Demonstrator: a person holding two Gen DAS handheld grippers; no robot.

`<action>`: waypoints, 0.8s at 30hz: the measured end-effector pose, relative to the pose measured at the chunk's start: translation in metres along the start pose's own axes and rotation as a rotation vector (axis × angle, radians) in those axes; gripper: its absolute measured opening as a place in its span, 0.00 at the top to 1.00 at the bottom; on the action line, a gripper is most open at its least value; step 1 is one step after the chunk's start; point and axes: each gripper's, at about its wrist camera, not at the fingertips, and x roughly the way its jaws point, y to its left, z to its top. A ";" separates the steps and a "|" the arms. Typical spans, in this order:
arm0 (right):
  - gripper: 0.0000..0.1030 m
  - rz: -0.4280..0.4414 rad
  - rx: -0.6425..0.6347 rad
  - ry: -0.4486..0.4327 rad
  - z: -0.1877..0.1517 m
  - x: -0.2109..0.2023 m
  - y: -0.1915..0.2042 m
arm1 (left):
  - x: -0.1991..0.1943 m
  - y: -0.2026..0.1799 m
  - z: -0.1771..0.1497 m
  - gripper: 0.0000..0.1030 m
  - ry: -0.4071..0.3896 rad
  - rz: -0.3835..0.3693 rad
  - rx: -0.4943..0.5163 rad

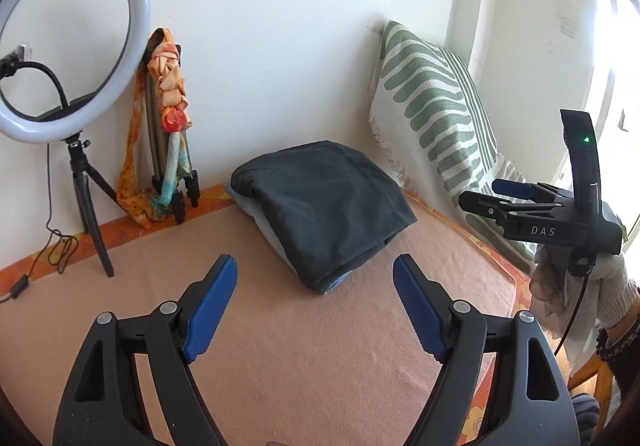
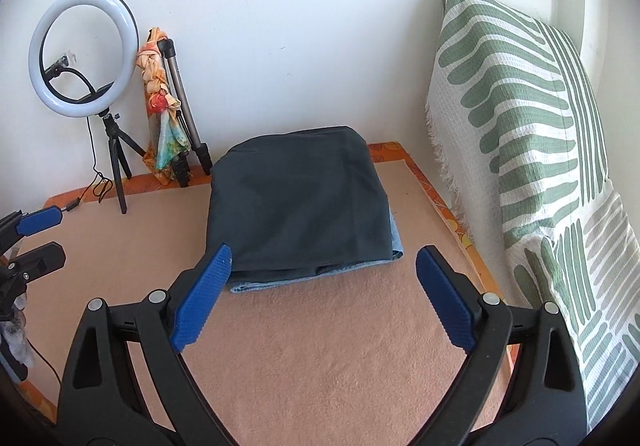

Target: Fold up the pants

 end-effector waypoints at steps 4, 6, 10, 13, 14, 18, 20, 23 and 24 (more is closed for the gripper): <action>0.07 -0.023 0.000 -0.012 -0.020 -0.018 0.014 | -0.022 -0.002 -0.016 0.20 -0.018 0.009 0.000; 0.07 -0.027 0.005 -0.021 -0.029 -0.026 0.020 | -0.031 -0.003 -0.025 0.20 -0.028 0.018 -0.005; 0.07 -0.027 0.032 -0.044 -0.043 -0.037 0.027 | -0.044 -0.001 -0.038 0.19 -0.033 0.053 -0.018; 0.07 -0.037 0.027 -0.059 -0.051 -0.041 0.033 | -0.051 0.002 -0.047 0.18 -0.039 0.076 -0.032; 0.07 -0.036 0.034 -0.064 -0.053 -0.042 0.034 | -0.053 0.004 -0.048 0.17 -0.045 0.084 -0.037; 0.05 -0.031 0.069 -0.085 -0.061 -0.046 0.036 | -0.058 0.008 -0.052 0.14 -0.062 0.106 -0.047; 0.02 -0.044 0.075 -0.097 -0.064 -0.047 0.037 | -0.059 0.008 -0.054 0.12 -0.063 0.117 -0.045; 0.01 -0.058 0.059 -0.104 -0.069 -0.046 0.041 | -0.060 0.009 -0.059 0.04 -0.071 0.141 -0.043; 0.01 -0.057 0.056 -0.105 -0.070 -0.046 0.042 | -0.061 0.009 -0.061 0.02 -0.081 0.147 -0.044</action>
